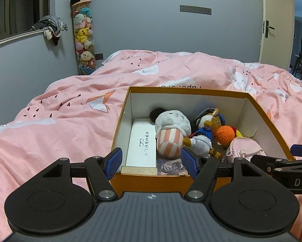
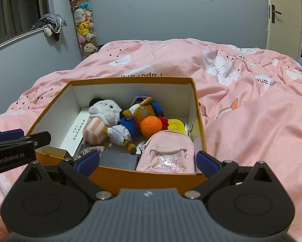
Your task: Organize objects
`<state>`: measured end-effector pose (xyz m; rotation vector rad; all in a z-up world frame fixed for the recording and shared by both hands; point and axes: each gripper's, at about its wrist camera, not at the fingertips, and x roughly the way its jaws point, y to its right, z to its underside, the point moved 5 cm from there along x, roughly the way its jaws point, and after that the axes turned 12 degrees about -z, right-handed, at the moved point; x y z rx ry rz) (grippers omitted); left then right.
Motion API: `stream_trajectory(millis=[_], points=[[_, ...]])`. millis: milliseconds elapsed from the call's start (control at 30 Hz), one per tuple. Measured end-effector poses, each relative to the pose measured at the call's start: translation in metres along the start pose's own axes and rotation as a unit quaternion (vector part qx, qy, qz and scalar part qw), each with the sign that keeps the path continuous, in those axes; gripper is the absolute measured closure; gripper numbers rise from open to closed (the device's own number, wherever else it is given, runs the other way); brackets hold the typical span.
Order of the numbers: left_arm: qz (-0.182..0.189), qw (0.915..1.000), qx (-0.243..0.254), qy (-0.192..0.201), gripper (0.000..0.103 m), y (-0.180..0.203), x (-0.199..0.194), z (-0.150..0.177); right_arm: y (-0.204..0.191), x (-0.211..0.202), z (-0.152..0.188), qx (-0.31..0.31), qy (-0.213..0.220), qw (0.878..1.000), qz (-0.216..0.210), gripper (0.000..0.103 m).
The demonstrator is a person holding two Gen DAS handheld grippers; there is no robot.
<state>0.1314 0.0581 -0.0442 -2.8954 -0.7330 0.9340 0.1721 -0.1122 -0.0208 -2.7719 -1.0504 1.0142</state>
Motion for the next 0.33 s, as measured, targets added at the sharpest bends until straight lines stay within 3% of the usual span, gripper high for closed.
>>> stream_trajectory(millis=[333], points=[[0.01, 0.9999, 0.006, 0.007, 0.025, 0.0035, -0.0045, 0.0022, -0.0039, 0.0003, 0.0018, -0.01, -0.005, 1.0, -0.004, 0.002]])
